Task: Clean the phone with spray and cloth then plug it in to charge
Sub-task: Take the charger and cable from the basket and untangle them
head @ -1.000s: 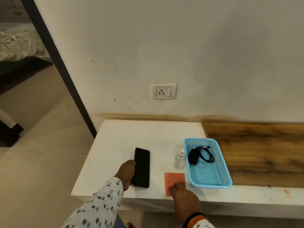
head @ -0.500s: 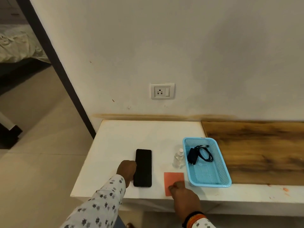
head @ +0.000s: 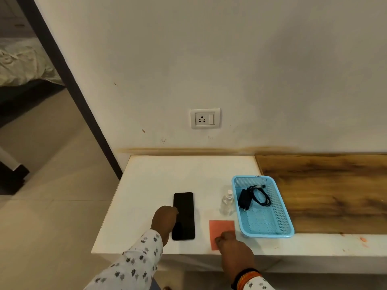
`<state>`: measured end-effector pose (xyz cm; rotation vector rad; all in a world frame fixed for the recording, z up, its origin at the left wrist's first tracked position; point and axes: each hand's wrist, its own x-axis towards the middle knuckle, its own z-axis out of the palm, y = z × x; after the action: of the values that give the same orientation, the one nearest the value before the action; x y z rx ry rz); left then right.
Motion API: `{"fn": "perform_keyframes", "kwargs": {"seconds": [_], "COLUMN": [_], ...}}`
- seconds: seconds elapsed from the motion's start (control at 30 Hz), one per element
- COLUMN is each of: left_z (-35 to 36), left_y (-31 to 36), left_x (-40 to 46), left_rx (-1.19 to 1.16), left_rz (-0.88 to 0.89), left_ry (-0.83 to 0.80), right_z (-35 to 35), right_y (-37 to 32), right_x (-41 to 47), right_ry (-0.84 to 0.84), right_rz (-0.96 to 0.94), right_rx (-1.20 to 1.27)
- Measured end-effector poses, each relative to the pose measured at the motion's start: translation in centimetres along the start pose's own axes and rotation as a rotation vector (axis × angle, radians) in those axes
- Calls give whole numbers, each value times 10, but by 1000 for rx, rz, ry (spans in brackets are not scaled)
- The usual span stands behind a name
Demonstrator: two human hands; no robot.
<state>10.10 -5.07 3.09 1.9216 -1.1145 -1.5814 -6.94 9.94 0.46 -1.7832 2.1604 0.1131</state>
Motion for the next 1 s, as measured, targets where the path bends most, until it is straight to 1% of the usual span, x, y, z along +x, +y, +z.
{"fn": "perform_keyframes", "kwargs": {"seconds": [0.13,0.17,0.23,0.27,0.3,0.33,0.37,0.43,0.5,0.6,0.73,0.83,1.0], "left_z": [7,8,10,11,11,12,13,14,19,24,31,35,44], "left_y": [-3,-2,0,1,2,2,3,3,2,2,6,10,15], "left_x": [-15,-18,-25,-26,-29,-31,-34,-37,-40,-44,-47,-48,-46], "left_rx": [-74,-89,-95,-88,-80,-74,-71,-82,-94,-96,-91,-57,-38], "left_rz": [112,130,164,182,194,204,202,199,210,234,242,241,236], "left_ry": [31,19,-32,-46,-54,-51,-48,-41,-62,-104,-167,-218,-246], "right_z": [-10,-18,-40,-51,-62,-73,-83,-97,-101,-98,-90,-83,-77], "right_y": [0,0,5,12,22,32,43,67,88,108,114,114,117], "right_x": [-3,-5,-9,-9,-7,-2,4,20,38,60,83,93,94], "right_ry": [81,180,449,594,705,761,778,725,590,353,150,89,115], "right_rz": [-33,-57,-95,-96,-68,-8,71,239,353,386,407,391,393], "right_rx": [23,63,184,253,316,368,408,472,501,381,325,267,196]}}
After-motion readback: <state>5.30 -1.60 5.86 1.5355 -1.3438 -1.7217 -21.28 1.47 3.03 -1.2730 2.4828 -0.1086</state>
